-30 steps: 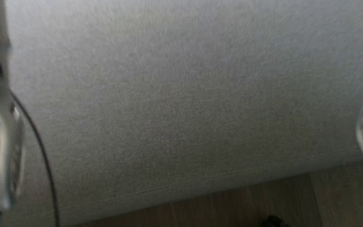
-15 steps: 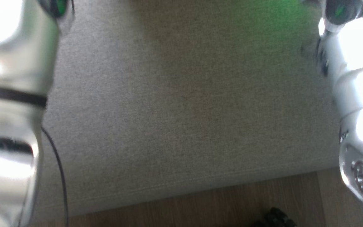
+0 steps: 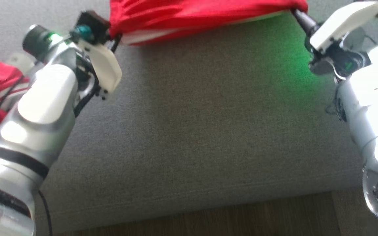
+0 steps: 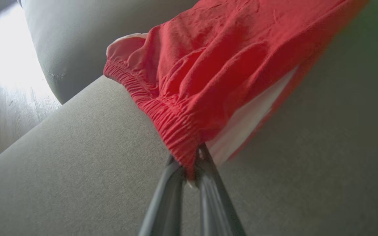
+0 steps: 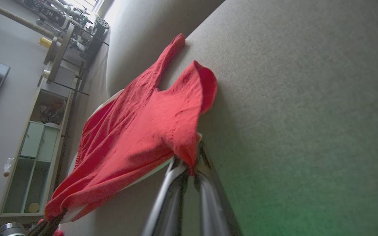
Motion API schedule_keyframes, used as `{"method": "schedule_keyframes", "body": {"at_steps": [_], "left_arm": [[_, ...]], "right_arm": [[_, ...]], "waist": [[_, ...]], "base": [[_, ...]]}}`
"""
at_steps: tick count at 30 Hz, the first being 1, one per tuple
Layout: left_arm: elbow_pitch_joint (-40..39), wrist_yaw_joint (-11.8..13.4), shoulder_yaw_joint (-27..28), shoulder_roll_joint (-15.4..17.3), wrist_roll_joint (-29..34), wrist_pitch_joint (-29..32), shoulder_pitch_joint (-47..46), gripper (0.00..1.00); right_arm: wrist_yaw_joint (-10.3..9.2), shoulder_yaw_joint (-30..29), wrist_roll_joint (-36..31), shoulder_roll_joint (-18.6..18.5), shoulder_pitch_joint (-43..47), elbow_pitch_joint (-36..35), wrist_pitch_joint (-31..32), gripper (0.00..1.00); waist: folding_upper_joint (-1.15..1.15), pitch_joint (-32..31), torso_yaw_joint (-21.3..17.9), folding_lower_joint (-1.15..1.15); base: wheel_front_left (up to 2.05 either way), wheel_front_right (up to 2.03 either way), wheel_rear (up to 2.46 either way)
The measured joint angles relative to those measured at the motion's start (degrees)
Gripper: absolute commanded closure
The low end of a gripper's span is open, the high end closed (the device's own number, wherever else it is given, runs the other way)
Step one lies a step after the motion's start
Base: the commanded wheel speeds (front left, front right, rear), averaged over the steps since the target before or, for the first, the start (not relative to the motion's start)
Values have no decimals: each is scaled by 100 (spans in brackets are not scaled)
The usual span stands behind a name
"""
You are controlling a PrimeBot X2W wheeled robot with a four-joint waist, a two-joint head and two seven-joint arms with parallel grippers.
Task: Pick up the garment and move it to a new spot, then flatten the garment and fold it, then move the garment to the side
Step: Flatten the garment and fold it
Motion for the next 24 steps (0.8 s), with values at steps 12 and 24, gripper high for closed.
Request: {"method": "schedule_keyframes", "body": {"at_steps": [12, 24], "left_arm": [[107, -41, -509, 81, 203, -348, 395, 100], [76, -41, -1004, 99, 20, -352, 1146, 100]], "right_arm": [[3, 884, -512, -375, 417, -86, 951, 100], [4, 1696, -336, -864, 1276, -1070, 2260, 100]], "waist": [[0, -415, 46, 0], [0, -957, -5, 0]], "base": [[0, 0, 0], [0, 0, 0]]}}
